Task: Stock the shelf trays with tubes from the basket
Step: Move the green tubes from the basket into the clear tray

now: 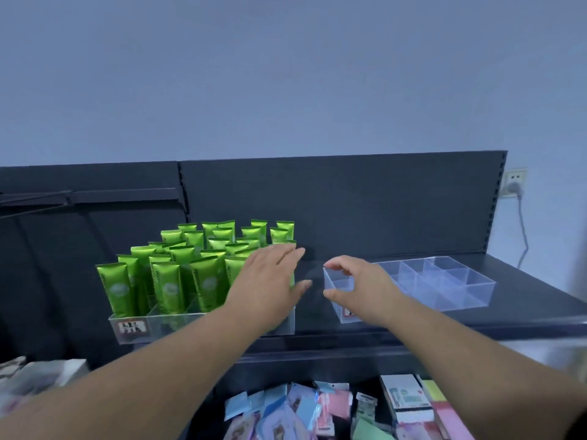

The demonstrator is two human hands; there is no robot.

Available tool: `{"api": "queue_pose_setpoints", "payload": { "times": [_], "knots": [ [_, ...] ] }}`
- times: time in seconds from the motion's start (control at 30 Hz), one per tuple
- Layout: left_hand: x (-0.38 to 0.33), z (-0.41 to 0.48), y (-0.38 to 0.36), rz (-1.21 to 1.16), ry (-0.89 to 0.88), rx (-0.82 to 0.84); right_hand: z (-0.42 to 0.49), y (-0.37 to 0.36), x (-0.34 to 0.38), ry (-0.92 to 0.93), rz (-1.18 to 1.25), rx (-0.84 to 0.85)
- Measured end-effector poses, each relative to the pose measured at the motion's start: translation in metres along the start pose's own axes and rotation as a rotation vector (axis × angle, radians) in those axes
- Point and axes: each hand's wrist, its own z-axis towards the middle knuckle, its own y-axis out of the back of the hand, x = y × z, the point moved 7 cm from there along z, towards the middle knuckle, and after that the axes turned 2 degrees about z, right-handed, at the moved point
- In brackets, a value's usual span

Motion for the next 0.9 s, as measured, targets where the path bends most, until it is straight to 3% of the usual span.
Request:
{"api": "queue_pose_setpoints", "payload": {
  "times": [0.27, 0.53, 0.9],
  "knots": [
    [-0.058, -0.039, -0.035, -0.054, -0.129, 0.0, -0.087, 0.002, -0.042, -0.221, -0.171, -0.158],
    [-0.124, -0.115, -0.106, -0.222, -0.242, 0.303, -0.209, -0.044, -0.085, -0.55, -0.282, -0.071],
    [-0.247, -0.181, -0.161, -0.278, -0.323, 0.459, -0.36, -0.026, -0.183, -0.825, -0.383, 0.041]
  ]
}}
